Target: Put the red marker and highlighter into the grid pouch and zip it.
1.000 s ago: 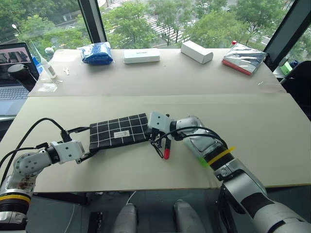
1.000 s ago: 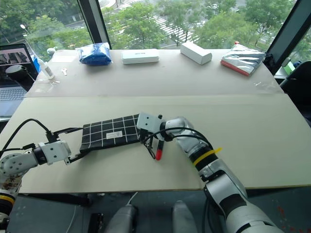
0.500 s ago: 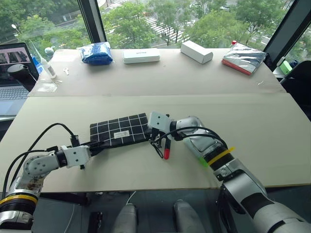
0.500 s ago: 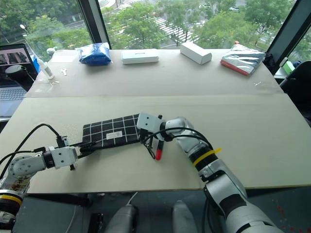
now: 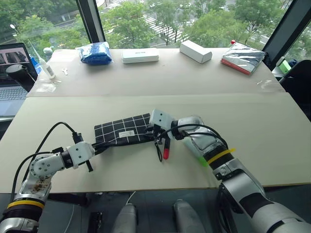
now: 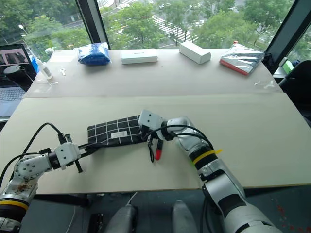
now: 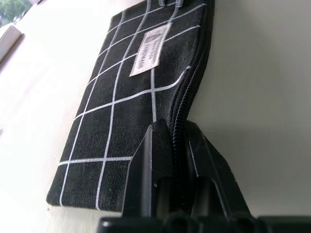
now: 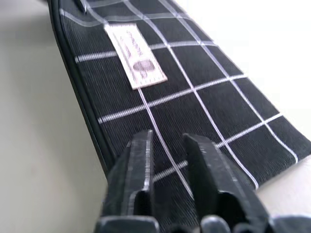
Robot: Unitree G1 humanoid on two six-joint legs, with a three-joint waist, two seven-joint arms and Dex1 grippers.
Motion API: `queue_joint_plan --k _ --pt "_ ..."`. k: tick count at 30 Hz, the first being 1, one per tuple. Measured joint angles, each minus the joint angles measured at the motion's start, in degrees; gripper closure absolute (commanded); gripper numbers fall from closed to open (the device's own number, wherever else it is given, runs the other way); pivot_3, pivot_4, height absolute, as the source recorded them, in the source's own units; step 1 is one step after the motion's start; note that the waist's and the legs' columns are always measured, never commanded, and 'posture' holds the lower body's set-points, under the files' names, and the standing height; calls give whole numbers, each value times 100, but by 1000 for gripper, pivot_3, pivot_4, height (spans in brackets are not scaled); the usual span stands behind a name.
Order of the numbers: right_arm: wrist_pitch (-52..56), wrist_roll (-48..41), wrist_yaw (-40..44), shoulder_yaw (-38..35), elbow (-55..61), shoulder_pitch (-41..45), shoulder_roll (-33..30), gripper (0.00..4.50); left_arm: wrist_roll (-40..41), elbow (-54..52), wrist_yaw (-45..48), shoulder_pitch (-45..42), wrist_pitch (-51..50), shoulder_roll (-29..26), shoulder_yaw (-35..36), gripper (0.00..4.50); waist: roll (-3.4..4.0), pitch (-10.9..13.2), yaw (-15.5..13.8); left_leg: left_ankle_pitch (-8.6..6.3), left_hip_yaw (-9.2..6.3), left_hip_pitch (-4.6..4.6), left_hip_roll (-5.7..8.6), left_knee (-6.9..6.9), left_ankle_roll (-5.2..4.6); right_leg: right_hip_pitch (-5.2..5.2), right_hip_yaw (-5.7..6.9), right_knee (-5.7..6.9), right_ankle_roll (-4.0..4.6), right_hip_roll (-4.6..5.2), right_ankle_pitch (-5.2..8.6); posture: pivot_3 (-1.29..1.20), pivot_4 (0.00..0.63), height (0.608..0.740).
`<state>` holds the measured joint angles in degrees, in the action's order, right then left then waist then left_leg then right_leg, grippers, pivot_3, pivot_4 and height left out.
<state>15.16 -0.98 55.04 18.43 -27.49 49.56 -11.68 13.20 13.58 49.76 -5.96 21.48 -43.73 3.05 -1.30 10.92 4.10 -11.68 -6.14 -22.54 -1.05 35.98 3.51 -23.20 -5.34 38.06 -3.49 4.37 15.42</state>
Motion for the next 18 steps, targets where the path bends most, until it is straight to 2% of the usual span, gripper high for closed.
queue_joint_plan --k 1,6,9,13,18 --pt "137 -111 12 -140 2 65 17 1649 57 -75 -64 27 -150 25 71 4500 0 0 1 0 0 0 0 0 0 0 1 0 0 0 0 0 150 740" --pt "1659 -1581 331 -1437 158 766 -110 1649 305 -644 -441 395 -972 254 419 4500 1 1 -2 0 0 -7 3 0 0 -2 0 -6 1 4 -1 0 150 740" --pt "1827 -1951 405 -1879 299 1079 -355 1649 411 -858 -652 477 -1363 398 507 4500 0 0 -24 0 -4 -7 2 0 0 2 8 -7 1 3 -1 0 150 740" --pt "1607 -1618 98 -1760 16 1006 -523 1649 531 -1351 -1120 405 -2108 678 674 4500 -1 0 -17 0 -3 -7 3 2 0 2 6 -6 1 3 -1 0 150 740" --pt "1033 -819 -510 -1105 -191 499 -351 1649 693 -1901 -1787 189 -3078 1061 725 4500 -1 0 9 0 -3 -19 2 1 0 -12 4 -7 2 3 -1 0 150 740"
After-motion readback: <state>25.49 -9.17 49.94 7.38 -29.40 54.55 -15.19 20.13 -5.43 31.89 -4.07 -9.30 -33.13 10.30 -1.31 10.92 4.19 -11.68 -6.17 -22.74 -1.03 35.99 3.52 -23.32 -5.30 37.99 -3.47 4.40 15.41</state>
